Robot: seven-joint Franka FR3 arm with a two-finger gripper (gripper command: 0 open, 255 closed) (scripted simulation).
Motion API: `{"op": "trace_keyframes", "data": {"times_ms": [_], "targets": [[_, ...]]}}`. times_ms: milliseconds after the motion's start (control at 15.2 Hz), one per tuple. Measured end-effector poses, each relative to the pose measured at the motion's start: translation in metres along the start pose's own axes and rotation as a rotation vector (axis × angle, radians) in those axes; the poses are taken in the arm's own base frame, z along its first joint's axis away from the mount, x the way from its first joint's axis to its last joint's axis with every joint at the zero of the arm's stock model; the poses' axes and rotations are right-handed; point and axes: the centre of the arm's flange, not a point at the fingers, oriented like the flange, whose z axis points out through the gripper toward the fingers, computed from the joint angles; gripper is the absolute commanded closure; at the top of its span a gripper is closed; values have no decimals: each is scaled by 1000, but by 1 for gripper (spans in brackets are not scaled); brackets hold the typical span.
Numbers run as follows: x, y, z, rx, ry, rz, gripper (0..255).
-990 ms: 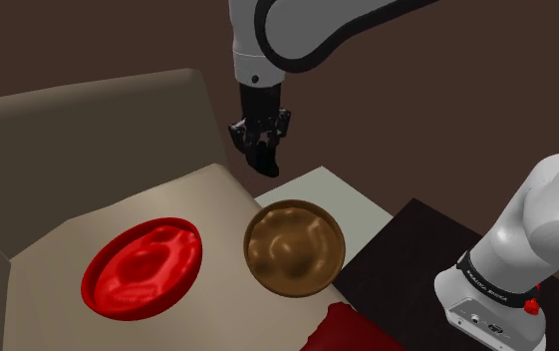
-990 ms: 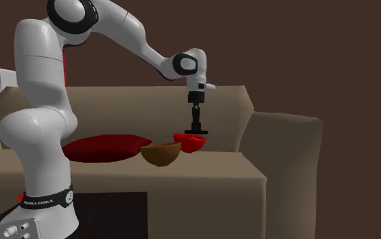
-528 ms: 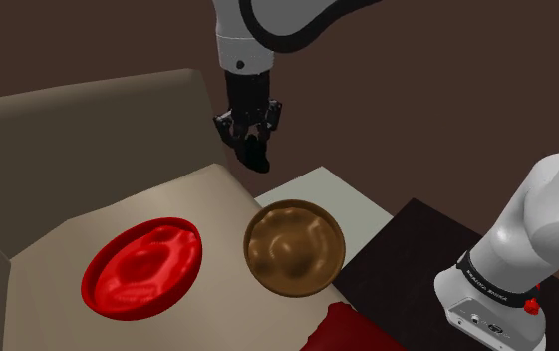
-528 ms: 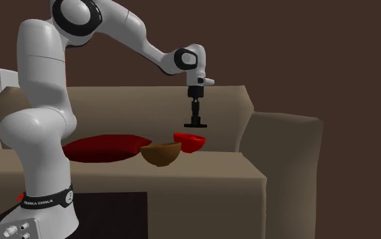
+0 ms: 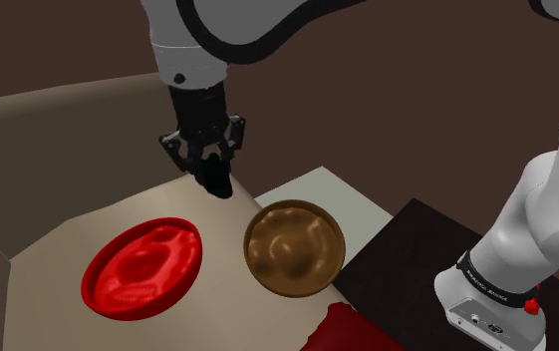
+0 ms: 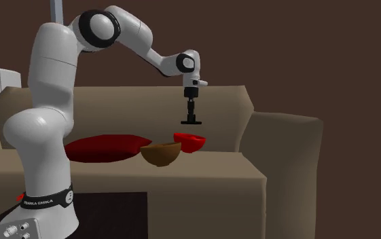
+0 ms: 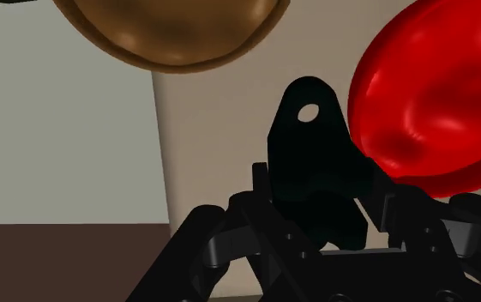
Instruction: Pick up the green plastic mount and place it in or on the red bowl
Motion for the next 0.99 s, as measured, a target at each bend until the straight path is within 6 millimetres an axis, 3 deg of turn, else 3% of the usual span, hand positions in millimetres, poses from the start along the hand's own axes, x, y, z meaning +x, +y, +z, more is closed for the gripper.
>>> {"op": "trace_keyframes", "data": {"times_ms": [660, 792, 990], "targets": [[-23, -134, -4, 1, 0, 1, 255], [-27, -147, 1, 1, 0, 1, 255], [-24, -151, 13, 0, 0, 2, 255]]}}
